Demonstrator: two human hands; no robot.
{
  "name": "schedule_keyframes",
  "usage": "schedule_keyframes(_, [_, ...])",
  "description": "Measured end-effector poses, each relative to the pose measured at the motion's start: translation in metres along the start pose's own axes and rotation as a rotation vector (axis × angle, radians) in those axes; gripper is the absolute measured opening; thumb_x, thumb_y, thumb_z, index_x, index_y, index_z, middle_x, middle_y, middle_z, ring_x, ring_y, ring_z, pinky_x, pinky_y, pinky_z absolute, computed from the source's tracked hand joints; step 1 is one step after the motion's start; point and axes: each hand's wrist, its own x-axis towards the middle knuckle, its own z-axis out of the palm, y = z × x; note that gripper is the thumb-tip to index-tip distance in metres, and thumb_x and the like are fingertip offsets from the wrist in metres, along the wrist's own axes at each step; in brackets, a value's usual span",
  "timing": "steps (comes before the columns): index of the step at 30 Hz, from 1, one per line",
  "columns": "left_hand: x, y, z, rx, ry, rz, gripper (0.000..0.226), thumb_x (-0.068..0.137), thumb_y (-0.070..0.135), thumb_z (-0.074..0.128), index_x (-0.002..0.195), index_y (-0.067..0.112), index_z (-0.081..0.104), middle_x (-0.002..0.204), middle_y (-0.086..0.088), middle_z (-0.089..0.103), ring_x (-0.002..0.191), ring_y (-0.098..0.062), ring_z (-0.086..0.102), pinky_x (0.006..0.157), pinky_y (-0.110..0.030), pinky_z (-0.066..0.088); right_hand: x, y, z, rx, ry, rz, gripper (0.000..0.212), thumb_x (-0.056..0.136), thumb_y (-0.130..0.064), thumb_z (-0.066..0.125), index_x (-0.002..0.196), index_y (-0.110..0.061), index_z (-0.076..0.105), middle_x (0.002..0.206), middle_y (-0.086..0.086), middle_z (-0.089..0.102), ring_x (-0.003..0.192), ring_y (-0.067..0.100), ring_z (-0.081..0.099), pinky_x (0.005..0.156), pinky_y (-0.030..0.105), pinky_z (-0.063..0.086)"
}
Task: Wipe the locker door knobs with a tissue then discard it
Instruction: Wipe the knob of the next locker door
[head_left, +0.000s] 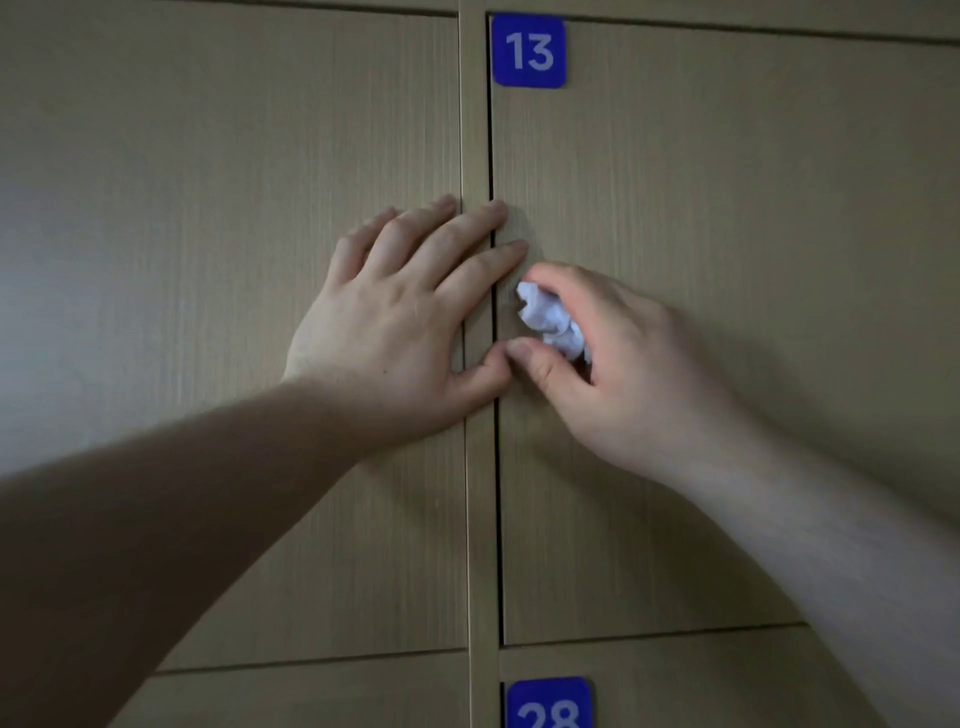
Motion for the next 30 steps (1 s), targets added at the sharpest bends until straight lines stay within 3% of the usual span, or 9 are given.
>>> schedule_keyframes(4, [0.0,0.0,-0.001,-0.002,-0.013,-0.008,0.07,0.086,0.061,0.045,0.149,0.03,0.043,0.159,0.006,0.034,0.147,-0.022,0.028,0.118,-0.044,0.02,0.004,0.004,-0.011,0.205,-0.045,0.077,0.03,0.103,-0.04,0.037,0.115,-0.032,0.063,0.076,-0.031,0.063,0.072,-0.008,0.06,0.067,0.012,0.043])
schedule_keyframes(6, [0.0,0.0,-0.002,-0.006,-0.011,-0.01,0.069,0.086,0.06,0.045,0.148,0.03,0.044,0.159,0.007,0.034,0.147,-0.022,0.029,0.118,-0.044,0.02,0.01,0.006,-0.011,0.181,-0.061,0.102,0.023,0.103,-0.036,0.041,0.106,-0.034,0.064,0.068,-0.018,0.064,0.065,0.001,0.059,0.062,0.021,0.045])
schedule_keyframes(8, [0.001,0.001,-0.003,-0.006,-0.008,-0.01,0.069,0.086,0.059,0.045,0.148,0.03,0.045,0.158,0.007,0.035,0.146,-0.022,0.03,0.118,-0.044,0.02,0.013,0.006,-0.008,0.119,-0.06,0.062,0.017,0.101,-0.036,0.046,0.105,-0.032,0.063,0.071,-0.012,0.064,0.067,0.008,0.059,0.063,0.028,0.046])
schedule_keyframes(12, [0.0,0.001,-0.001,-0.008,-0.016,-0.004,0.069,0.085,0.059,0.045,0.148,0.03,0.044,0.159,0.006,0.034,0.147,-0.022,0.029,0.117,-0.043,0.02,0.006,0.009,-0.002,0.07,0.027,-0.052,0.024,0.101,-0.035,0.046,0.113,-0.023,0.063,0.086,-0.017,0.059,0.077,0.005,0.055,0.07,0.029,0.045])
schedule_keyframes(17, [0.0,-0.001,-0.002,-0.01,-0.014,0.001,0.069,0.087,0.06,0.044,0.148,0.029,0.044,0.159,0.006,0.034,0.147,-0.023,0.028,0.118,-0.044,0.019,0.002,0.007,0.002,0.04,0.085,-0.069,0.028,0.098,-0.033,0.052,0.12,-0.021,0.066,0.096,-0.007,0.061,0.087,0.01,0.061,0.076,0.032,0.049])
schedule_keyframes(20, [0.0,-0.001,-0.001,-0.017,-0.006,0.002,0.07,0.086,0.06,0.043,0.148,0.029,0.044,0.159,0.005,0.034,0.147,-0.023,0.029,0.118,-0.043,0.019,0.006,0.005,0.0,0.294,0.035,0.175,0.012,0.096,-0.032,0.059,0.099,-0.036,0.069,0.077,-0.024,0.066,0.073,-0.01,0.059,0.069,0.011,0.044])
schedule_keyframes(23, [0.0,-0.003,0.0,-0.02,0.005,-0.002,0.069,0.086,0.06,0.044,0.148,0.029,0.045,0.158,0.005,0.035,0.146,-0.023,0.03,0.118,-0.043,0.019,0.016,0.005,-0.006,0.512,-0.024,0.424,0.02,0.095,-0.031,0.062,0.078,-0.038,0.069,0.06,-0.008,0.065,0.049,0.0,0.057,0.051,0.016,0.042])
schedule_keyframes(26, [-0.001,-0.002,0.001,-0.021,0.022,0.012,0.068,0.086,0.059,0.044,0.147,0.028,0.047,0.158,0.004,0.037,0.146,-0.024,0.032,0.118,-0.045,0.021,0.021,0.001,-0.015,0.566,-0.102,0.506,0.023,0.099,-0.029,0.055,0.079,-0.024,0.067,0.057,-0.006,0.066,0.045,0.005,0.056,0.04,0.017,0.039])
schedule_keyframes(30, [-0.001,-0.004,0.002,-0.035,0.018,0.03,0.068,0.087,0.058,0.044,0.147,0.026,0.047,0.158,0.002,0.037,0.146,-0.025,0.032,0.118,-0.046,0.022,0.02,-0.003,-0.012,0.628,-0.034,0.586,0.018,0.102,-0.028,0.049,0.087,-0.021,0.057,0.054,-0.004,0.065,0.041,0.009,0.055,0.037,0.018,0.038])
